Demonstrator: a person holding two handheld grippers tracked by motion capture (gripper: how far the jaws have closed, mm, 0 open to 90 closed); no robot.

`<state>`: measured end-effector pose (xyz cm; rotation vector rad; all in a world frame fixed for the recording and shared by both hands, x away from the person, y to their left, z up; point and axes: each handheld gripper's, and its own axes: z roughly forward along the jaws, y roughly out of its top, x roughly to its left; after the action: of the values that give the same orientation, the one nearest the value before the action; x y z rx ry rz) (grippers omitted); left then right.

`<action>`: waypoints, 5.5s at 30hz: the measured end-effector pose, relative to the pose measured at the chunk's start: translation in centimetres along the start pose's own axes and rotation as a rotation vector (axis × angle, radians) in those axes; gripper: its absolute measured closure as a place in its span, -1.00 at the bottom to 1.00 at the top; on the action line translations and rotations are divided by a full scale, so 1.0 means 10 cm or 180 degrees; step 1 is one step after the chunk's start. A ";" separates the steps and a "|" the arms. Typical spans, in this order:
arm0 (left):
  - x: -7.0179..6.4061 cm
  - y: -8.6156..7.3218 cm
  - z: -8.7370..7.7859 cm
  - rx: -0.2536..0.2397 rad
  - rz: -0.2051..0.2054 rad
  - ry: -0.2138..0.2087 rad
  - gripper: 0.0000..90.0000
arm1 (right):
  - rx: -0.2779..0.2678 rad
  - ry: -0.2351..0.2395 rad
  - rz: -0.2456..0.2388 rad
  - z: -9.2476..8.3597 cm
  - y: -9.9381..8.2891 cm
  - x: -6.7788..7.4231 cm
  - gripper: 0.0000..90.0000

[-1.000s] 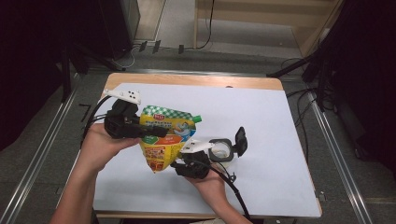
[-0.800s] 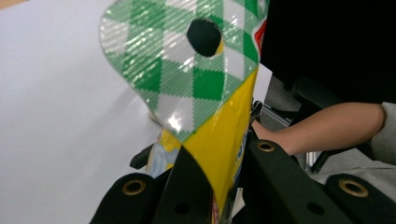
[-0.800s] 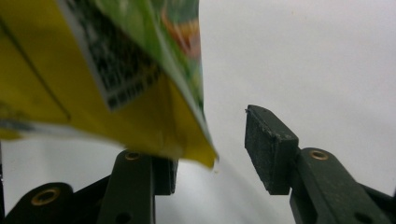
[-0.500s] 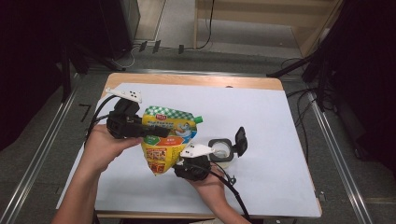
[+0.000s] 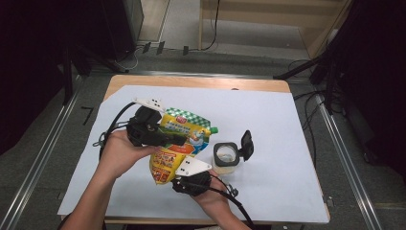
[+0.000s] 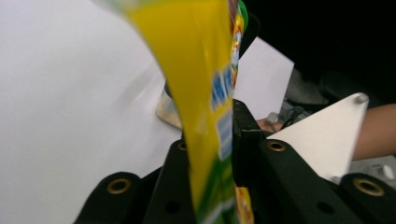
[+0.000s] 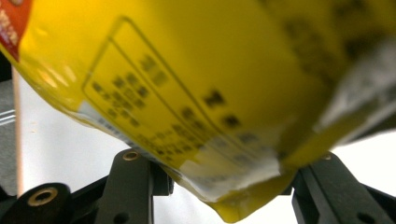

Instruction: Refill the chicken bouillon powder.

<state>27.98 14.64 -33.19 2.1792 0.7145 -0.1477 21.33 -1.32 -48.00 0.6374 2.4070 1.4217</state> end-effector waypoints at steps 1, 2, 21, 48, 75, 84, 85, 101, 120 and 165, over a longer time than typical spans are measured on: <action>0.00 0.00 0.01 -0.0003 0.0007 -0.0008 0.86 | -0.0002 0.0008 0.0007 -0.01 0.00 0.00 0.23; 0.00 0.01 0.03 0.0001 0.0019 -0.0004 0.84 | -0.0003 0.0005 0.0023 -0.02 0.00 0.00 0.23; -0.08 0.04 0.30 0.0196 0.0094 0.0083 0.77 | 0.0044 0.0265 0.0185 -0.08 0.03 0.08 0.21; -0.03 0.10 0.58 0.0359 -0.0245 -0.0054 0.67 | 0.0066 0.0504 0.0278 -0.17 0.08 0.19 0.20; 0.01 0.14 0.71 0.0540 -0.0462 -0.0042 0.74 | 0.0143 0.0479 0.0183 -0.15 0.03 0.21 0.13; 0.04 0.21 0.76 0.0690 -0.0541 -0.0027 0.72 | 0.0125 0.0504 0.0260 -0.16 0.05 0.19 0.30; 0.04 0.23 0.77 0.0721 -0.0543 -0.0021 0.72 | 0.0121 0.0505 0.0268 -0.16 0.05 0.18 0.30; 0.07 0.40 0.82 0.0946 -0.0588 -0.0015 0.78 | 0.0025 0.0547 0.0359 -0.16 0.10 0.12 0.27; 0.04 0.42 0.81 0.0861 -0.0579 -0.0175 0.54 | -0.0240 0.0808 0.0762 -0.25 0.08 -0.03 0.38; 0.08 0.50 0.88 0.1056 -0.0568 0.0050 0.82 | -0.0064 0.0614 0.0536 -0.20 0.13 0.03 0.39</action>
<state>32.49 5.97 -35.85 2.4277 0.9490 -0.3644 20.48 -2.12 -45.89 0.7449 2.5321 1.6417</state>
